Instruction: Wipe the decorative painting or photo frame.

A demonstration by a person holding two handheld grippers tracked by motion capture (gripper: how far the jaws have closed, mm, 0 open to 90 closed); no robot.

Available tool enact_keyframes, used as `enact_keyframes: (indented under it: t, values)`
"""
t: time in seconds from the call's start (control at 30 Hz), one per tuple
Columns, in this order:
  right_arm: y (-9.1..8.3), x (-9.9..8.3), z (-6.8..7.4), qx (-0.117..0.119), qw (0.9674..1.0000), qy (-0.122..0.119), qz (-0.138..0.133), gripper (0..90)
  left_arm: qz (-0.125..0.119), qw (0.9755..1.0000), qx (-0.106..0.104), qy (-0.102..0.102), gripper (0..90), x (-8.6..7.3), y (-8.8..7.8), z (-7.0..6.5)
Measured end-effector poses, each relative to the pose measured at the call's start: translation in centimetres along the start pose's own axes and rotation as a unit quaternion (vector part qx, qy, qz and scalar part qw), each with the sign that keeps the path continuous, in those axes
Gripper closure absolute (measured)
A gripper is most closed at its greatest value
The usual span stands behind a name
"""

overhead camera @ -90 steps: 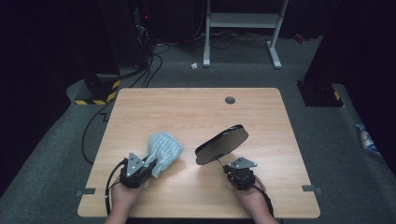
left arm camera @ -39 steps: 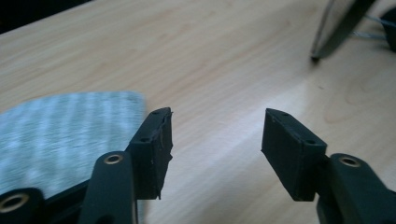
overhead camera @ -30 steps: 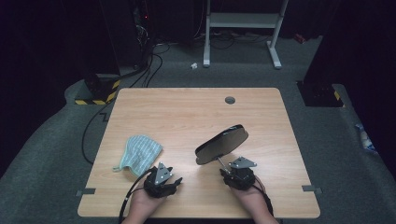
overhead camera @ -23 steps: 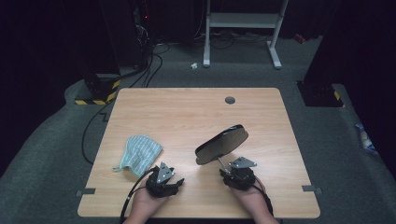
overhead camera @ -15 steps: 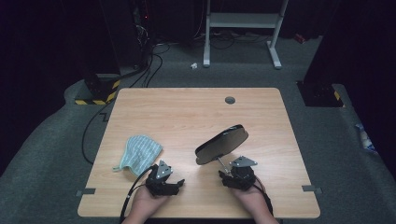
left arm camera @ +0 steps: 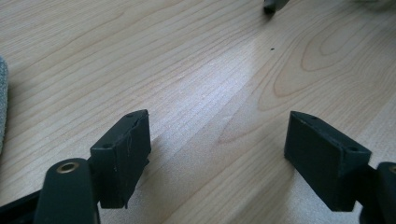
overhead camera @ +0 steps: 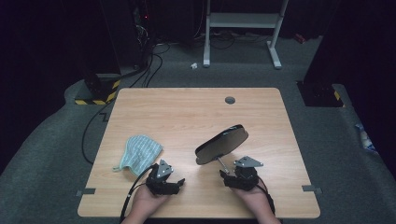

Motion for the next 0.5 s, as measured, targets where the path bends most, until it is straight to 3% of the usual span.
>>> enact_keyframes:
  t: [0.13, 0.17, 0.2, 0.3, 0.5]
  values:
    - [-0.2, 0.12, -0.13, 0.003, 0.9999, 0.009, -0.007, 24.3, 0.0, 1.0, 0.0, 0.0, 23.5, 0.0, 0.0, 0.01]
    - [-0.39, 0.15, -0.29, -0.002, 0.9998, 0.015, -0.01, 33.4, -0.001, 1.0, 0.001, -0.001, 23.6, 0.0, -0.01, 0.02]
    - [-0.39, 0.15, -0.29, -0.002, 0.9998, 0.015, -0.01, 33.4, -0.001, 1.0, 0.001, -0.001, 23.6, 0.0, -0.01, 0.02]
    - [-0.64, 0.12, -0.39, -0.006, 0.9999, 0.011, -0.011, 44.9, 0.0, 1.0, 0.001, -0.001, 23.8, 0.0, -0.01, 0.02]
    - [-0.7, -0.06, -0.25, -0.001, 1.0, 0.003, -0.008, 47.4, -0.001, 1.0, 0.002, -0.002, 24.4, 0.0, -0.02, 0.03]
Point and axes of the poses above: each handheld gripper's, and its own axes: y roughly forward along the jaws, x roughly out of its top, z roughly to its left, the point moved 6 cm from there along y, roughly forward along the jaws, and after that the axes turned 5 degrees about z, right-handed, at the moved point
